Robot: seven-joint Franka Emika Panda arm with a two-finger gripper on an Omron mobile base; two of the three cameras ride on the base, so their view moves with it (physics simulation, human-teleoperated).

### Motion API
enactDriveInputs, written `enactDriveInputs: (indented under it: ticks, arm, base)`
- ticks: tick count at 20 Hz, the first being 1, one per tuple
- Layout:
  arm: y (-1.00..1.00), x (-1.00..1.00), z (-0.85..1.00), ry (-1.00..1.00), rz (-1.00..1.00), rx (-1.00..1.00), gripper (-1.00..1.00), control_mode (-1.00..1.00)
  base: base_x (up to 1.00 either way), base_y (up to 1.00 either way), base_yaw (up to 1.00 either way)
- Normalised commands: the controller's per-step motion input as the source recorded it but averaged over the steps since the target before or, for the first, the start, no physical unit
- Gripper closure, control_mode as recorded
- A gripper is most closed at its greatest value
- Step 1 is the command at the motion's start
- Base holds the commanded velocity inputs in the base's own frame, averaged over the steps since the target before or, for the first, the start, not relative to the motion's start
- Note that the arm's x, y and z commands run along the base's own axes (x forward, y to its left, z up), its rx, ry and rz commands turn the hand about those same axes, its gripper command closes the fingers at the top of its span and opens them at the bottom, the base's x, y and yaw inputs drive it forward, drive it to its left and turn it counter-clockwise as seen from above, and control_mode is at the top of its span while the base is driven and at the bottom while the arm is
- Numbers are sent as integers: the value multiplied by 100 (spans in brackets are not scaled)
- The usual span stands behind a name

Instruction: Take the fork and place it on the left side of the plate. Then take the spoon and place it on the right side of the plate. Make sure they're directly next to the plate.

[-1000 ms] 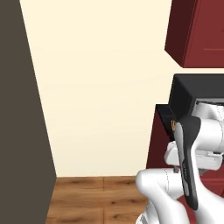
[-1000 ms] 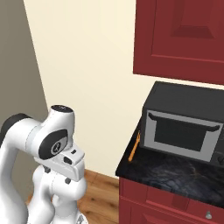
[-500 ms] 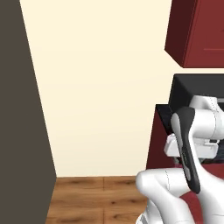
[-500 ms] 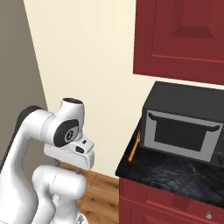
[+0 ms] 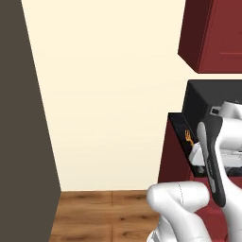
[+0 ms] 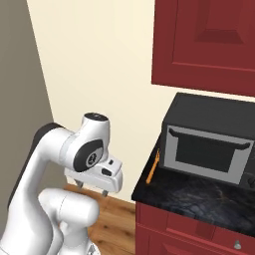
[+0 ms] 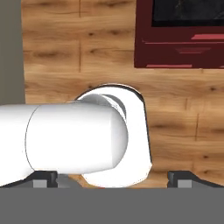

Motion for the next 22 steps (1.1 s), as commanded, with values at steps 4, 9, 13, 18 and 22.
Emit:
enactDriveInputs:
  ticks: [4,9,13,18,22]
  arm:
    - [-19,46,0,-5,3,0,-100,-100]
    - [-37,35,0,-6,4,0,-100,-100]
    - [-42,35,0,-3,0,0,-100,-100]
    - [-27,42,-5,0,0,-2,-100,-100]
    - [-14,46,-26,0,0,-3,-100,-100]
  base:
    - [0,0,0]
    - [0,0,0]
    - [0,0,0]
    - [0,0,0]
    - [0,0,0]
